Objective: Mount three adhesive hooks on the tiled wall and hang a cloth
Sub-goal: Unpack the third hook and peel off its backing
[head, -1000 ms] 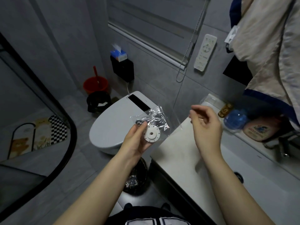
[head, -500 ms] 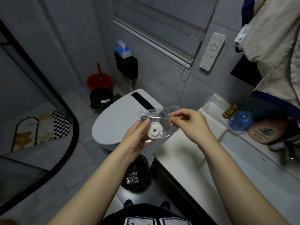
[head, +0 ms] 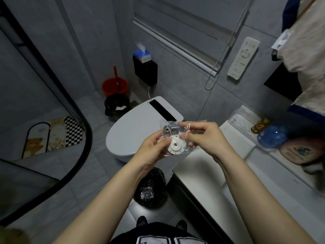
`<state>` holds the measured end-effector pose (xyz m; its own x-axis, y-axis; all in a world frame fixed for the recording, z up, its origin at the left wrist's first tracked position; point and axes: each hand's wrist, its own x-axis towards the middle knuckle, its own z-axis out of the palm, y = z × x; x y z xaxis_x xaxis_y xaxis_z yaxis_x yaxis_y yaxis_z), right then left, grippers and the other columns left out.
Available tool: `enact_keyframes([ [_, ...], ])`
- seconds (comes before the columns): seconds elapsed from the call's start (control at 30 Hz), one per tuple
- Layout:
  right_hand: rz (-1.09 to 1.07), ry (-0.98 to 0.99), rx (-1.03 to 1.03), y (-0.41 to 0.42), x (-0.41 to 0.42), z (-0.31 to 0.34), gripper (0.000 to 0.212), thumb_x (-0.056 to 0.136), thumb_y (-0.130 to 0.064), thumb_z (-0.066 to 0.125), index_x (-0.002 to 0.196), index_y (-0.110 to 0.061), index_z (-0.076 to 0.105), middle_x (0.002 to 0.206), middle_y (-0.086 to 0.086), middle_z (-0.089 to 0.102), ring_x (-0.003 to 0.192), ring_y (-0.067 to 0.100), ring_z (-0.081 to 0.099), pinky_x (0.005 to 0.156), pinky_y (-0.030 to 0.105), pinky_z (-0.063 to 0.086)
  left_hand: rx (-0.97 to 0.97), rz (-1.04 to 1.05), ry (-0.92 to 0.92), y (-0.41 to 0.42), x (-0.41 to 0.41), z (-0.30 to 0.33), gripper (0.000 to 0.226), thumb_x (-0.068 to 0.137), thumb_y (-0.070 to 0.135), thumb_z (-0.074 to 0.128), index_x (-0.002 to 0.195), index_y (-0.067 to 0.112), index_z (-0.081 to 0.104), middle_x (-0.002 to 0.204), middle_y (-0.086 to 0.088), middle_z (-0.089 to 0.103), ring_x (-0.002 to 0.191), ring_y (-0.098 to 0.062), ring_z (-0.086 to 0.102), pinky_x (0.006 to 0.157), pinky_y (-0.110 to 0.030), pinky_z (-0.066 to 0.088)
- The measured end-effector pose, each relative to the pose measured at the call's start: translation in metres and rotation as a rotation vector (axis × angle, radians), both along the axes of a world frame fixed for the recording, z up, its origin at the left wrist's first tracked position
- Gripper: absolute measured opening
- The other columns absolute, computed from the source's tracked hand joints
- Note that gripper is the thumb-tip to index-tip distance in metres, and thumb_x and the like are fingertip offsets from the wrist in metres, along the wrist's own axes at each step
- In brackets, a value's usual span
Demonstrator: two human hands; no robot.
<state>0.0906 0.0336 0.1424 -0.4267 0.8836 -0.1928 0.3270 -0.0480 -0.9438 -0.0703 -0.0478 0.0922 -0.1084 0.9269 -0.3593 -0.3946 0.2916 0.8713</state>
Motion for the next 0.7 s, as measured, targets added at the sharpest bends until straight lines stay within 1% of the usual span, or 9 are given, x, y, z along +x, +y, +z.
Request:
enact_keyframes([
  [0.07, -0.012, -0.045, 0.061, -0.002, -0.003, -0.005, 0.034, 0.078, -0.002, 0.077, 0.101, -0.027, 0.079, 0.08, 0.017, 0.069, 0.052, 0.013, 0.056, 0.061, 0.023, 0.051, 0.009, -0.023, 0.023, 0.0, -0.002, -0.001, 0.03, 0.098, 0.009, 0.056, 0.127, 0.011, 0.061, 0.115, -0.021, 0.07, 0.095, -0.027, 0.066, 0.097, -0.048, 0.05],
  [0.17, -0.065, -0.093, 0.118, -0.004, -0.008, -0.009, 0.027, 0.078, -0.004, 0.075, 0.092, -0.027, 0.079, 0.071, 0.012, 0.067, 0.049, 0.012, 0.057, 0.058, 0.021, 0.052, 0.024, -0.043, 0.04, 0.001, -0.006, -0.003, 0.03, 0.097, 0.009, 0.057, 0.127, 0.01, 0.06, 0.106, -0.015, 0.073, 0.086, -0.022, 0.069, 0.085, -0.037, 0.056],
  [0.23, -0.071, -0.155, 0.132, -0.004, -0.009, -0.013, 0.018, 0.079, -0.008, 0.075, 0.086, -0.025, 0.077, 0.065, 0.002, 0.062, 0.049, 0.012, 0.06, 0.059, 0.026, 0.056, 0.037, -0.051, 0.04, 0.001, -0.007, -0.004, 0.03, 0.097, 0.008, 0.057, 0.127, 0.01, 0.061, 0.105, -0.017, 0.072, 0.087, -0.022, 0.07, 0.08, -0.033, 0.059],
  [0.3, -0.043, -0.213, 0.134, -0.002, -0.009, -0.019, 0.009, 0.081, -0.013, 0.074, 0.08, -0.023, 0.073, 0.063, -0.005, 0.059, 0.051, 0.013, 0.06, 0.065, 0.034, 0.057, 0.047, -0.045, 0.025, 0.001, -0.008, -0.005, 0.028, 0.097, 0.006, 0.057, 0.124, 0.014, 0.062, 0.101, -0.015, 0.073, 0.085, -0.021, 0.071, 0.077, -0.031, 0.059],
  [0.4, -0.012, -0.257, 0.128, -0.001, -0.007, -0.024, 0.008, 0.085, -0.023, 0.072, 0.08, -0.019, 0.068, 0.069, -0.002, 0.061, 0.053, 0.01, 0.062, 0.068, 0.034, 0.055, 0.031, -0.005, 0.011, 0.001, -0.007, -0.007, 0.029, 0.096, 0.005, 0.058, 0.123, 0.017, 0.063, 0.099, -0.014, 0.073, 0.083, -0.02, 0.07, 0.076, -0.031, 0.06],
  [0.47, -0.019, -0.239, 0.087, -0.001, -0.007, -0.024, 0.01, 0.089, -0.027, 0.07, 0.082, -0.02, 0.067, 0.074, 0.002, 0.069, 0.059, 0.014, 0.068, 0.073, 0.035, 0.057, 0.007, 0.028, 0.02, 0.001, -0.007, -0.009, 0.029, 0.096, 0.006, 0.058, 0.124, 0.015, 0.063, 0.102, -0.014, 0.073, 0.083, -0.021, 0.07, 0.078, -0.033, 0.058],
  [0.53, -0.024, -0.211, 0.061, -0.001, -0.006, -0.023, 0.009, 0.09, -0.024, 0.067, 0.081, -0.02, 0.066, 0.068, 0.004, 0.072, 0.062, 0.022, 0.068, 0.075, 0.041, 0.057, -0.014, 0.062, 0.008, 0.002, -0.007, -0.011, 0.025, 0.096, 0.006, 0.058, 0.12, 0.015, 0.064, 0.099, -0.012, 0.074, 0.08, -0.02, 0.07, 0.078, -0.034, 0.058],
  [0.63, -0.024, -0.126, 0.021, 0.0, -0.004, -0.021, 0.01, 0.091, -0.01, 0.065, 0.085, -0.018, 0.067, 0.073, 0.008, 0.073, 0.06, 0.017, 0.064, 0.068, 0.036, 0.054, -0.018, 0.094, -0.004, 0.002, -0.008, -0.012, 0.023, 0.096, 0.005, 0.058, 0.116, 0.016, 0.064, 0.091, -0.007, 0.074, 0.071, -0.015, 0.069, 0.068, -0.027, 0.059],
  [0.7, 0.006, -0.139, 0.015, 0.001, -0.003, -0.021, 0.01, 0.09, -0.009, 0.066, 0.09, -0.018, 0.069, 0.077, 0.008, 0.074, 0.063, 0.016, 0.065, 0.07, 0.036, 0.056, 0.003, 0.099, -0.008, 0.002, -0.007, -0.011, 0.023, 0.096, 0.004, 0.057, 0.115, 0.015, 0.064, 0.085, -0.002, 0.075, 0.065, -0.01, 0.069, 0.06, -0.022, 0.057],
])
